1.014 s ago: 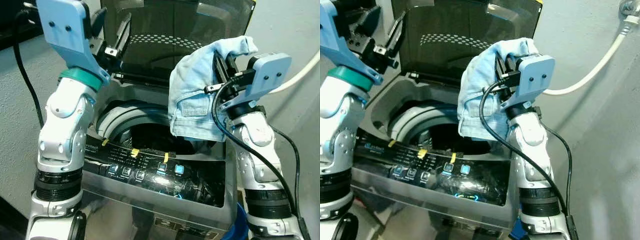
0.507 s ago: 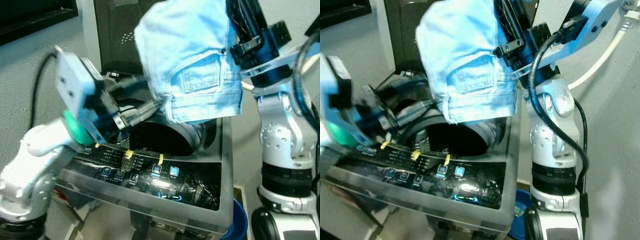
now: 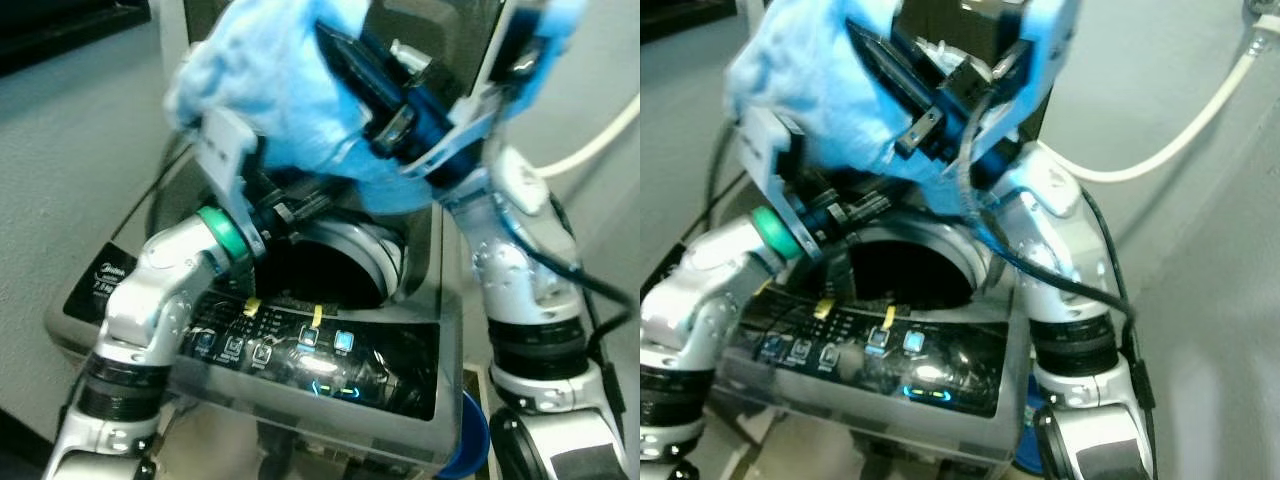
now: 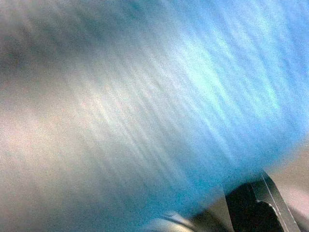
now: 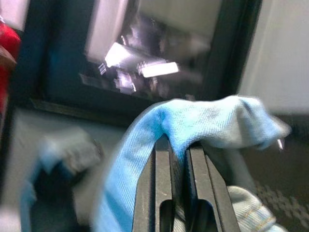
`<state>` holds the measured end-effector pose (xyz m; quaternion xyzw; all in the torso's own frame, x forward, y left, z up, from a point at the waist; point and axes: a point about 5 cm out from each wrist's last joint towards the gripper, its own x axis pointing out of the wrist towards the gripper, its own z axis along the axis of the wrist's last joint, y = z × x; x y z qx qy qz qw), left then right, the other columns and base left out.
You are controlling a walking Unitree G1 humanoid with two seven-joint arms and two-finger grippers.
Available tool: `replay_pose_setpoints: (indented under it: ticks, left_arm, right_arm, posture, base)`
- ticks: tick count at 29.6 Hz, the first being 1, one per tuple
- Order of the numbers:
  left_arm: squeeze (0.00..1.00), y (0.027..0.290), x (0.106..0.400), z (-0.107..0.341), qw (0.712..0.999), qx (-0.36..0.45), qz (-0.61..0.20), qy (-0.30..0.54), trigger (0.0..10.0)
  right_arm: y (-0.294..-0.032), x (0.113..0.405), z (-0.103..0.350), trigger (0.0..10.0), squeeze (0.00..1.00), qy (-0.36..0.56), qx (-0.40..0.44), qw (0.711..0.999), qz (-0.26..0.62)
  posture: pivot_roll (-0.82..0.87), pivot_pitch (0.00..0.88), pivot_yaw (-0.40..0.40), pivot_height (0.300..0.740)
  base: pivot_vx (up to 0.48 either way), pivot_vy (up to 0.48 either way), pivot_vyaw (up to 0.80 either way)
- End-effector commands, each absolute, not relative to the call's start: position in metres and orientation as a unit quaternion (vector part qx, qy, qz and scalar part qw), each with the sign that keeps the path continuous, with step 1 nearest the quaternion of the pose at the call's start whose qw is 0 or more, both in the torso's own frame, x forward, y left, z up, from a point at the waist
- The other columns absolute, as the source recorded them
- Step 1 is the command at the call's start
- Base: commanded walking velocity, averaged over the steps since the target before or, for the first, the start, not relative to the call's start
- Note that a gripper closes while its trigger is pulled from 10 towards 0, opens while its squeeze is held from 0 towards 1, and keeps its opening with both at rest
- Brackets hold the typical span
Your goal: Clothes washing
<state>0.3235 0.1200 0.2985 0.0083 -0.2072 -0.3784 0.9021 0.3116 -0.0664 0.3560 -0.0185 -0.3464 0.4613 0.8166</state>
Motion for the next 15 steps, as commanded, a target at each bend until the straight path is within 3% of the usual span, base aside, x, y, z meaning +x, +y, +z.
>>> replay_pose_setpoints:
  ticks: [1,3,6,8,15]
  left_arm:
    - [0.00,0.126,0.321,0.314,0.899,0.021,-0.361,-0.247,10.0]
    - [0.00,0.130,0.321,0.317,0.903,0.030,-0.345,-0.253,10.0]
    - [0.00,0.141,0.317,0.317,0.913,0.035,-0.310,-0.261,10.0]
    - [0.00,0.143,0.316,0.314,0.916,0.033,-0.302,-0.260,10.0]
    - [0.00,0.171,0.336,0.287,0.958,0.050,-0.186,-0.213,10.0]
  right_arm:
    - [-0.061,0.322,0.339,10.0,0.00,-0.316,-0.038,0.831,0.457]
    - [-0.057,0.329,0.331,10.0,0.00,-0.302,-0.047,0.841,0.447]
    - [-0.042,0.357,0.317,10.0,0.00,-0.270,-0.074,0.882,0.380]
    - [-0.037,0.363,0.315,10.0,0.00,-0.264,-0.078,0.889,0.367]
    - [-0.015,0.362,0.293,10.0,0.00,-0.231,-0.135,0.866,0.422]
  posture:
    - [0.06,0.059,0.006,0.740]
    - [0.06,0.061,0.004,0.740]
    - [0.07,0.066,-0.010,0.740]
    - [0.08,0.065,-0.016,0.740]
    - [0.11,0.072,-0.047,0.740]
  base:
    - [0.000,0.000,0.00]
    - [0.000,0.000,0.00]
    - [0.000,0.000,0.00]
    - [0.000,0.000,0.00]
    - [0.000,0.000,0.00]
